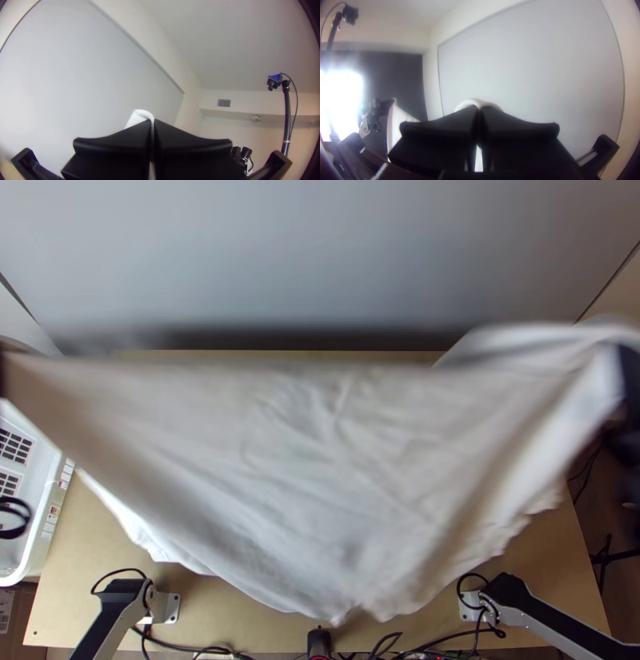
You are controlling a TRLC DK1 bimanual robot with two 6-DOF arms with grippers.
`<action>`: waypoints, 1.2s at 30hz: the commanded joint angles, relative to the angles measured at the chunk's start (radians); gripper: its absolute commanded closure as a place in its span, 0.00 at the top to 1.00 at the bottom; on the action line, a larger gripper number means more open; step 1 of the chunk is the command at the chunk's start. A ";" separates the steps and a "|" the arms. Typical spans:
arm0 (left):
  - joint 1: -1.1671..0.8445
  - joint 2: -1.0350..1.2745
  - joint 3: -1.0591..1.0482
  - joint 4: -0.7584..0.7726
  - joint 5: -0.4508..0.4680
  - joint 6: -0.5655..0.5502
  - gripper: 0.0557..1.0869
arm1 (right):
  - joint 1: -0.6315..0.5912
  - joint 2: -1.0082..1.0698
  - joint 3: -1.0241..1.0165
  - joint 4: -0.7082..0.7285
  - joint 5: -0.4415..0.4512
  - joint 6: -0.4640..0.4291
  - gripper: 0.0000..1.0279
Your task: Fold the t-shirt
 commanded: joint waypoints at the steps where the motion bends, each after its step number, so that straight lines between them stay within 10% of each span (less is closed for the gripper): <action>1: -0.004 -0.076 -0.337 0.051 0.047 0.010 0.03 | 0.016 -0.169 -0.501 0.095 -0.021 -0.001 0.02; 16: -0.033 0.314 -0.766 0.342 0.015 0.205 0.03 | -0.190 -0.028 -0.971 0.447 -0.103 -0.024 0.02; 36: -0.045 1.090 -0.306 0.506 -0.140 0.235 0.03 | -0.437 0.579 -0.879 0.899 -0.164 -0.044 0.02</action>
